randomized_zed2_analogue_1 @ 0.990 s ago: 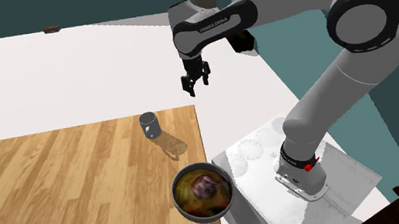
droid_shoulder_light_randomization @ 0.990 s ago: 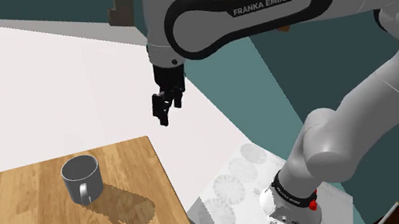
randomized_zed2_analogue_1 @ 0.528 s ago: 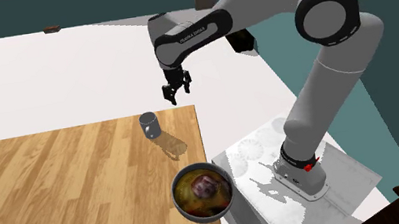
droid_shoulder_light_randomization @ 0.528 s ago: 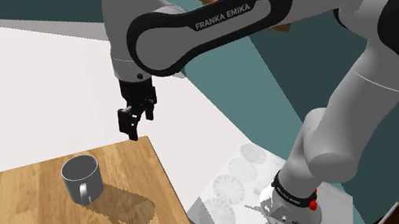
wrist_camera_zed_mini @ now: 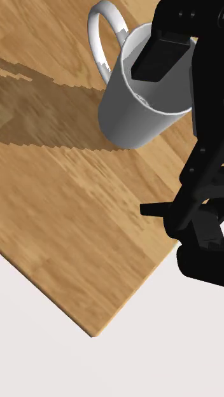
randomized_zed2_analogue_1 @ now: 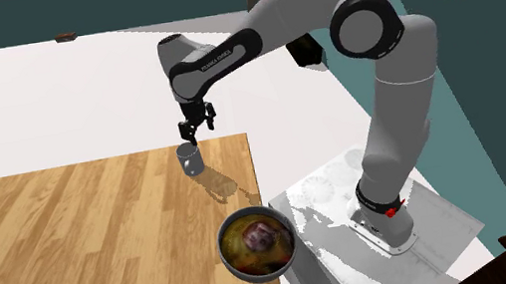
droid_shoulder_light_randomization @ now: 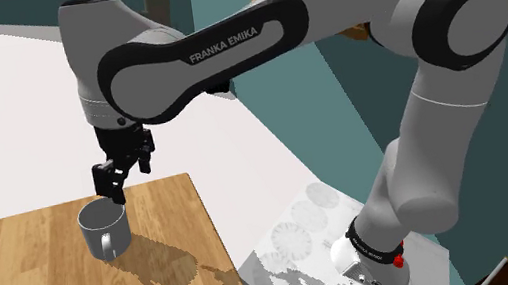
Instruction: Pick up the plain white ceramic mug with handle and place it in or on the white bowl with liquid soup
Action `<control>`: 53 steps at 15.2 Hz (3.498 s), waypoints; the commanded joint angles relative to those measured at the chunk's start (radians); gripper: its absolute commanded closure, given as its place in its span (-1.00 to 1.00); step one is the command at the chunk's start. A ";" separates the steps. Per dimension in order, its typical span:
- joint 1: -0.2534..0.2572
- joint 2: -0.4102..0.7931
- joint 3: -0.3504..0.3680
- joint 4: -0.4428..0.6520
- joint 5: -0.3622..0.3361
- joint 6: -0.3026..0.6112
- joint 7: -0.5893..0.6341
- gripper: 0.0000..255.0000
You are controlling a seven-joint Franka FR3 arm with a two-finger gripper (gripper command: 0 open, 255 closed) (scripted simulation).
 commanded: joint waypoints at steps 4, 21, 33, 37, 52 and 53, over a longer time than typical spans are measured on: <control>0.041 0.110 0.008 0.096 -0.040 0.019 0.033 -1.00; 0.045 0.139 0.003 0.057 -0.054 0.084 0.042 1.00; 0.040 0.104 0.010 0.093 -0.038 0.016 0.033 1.00; 0.038 0.084 0.013 0.122 -0.029 -0.031 0.028 1.00; 0.037 0.038 0.021 0.265 -0.008 -0.217 0.019 1.00; 0.037 0.037 0.022 0.277 -0.007 -0.230 0.018 1.00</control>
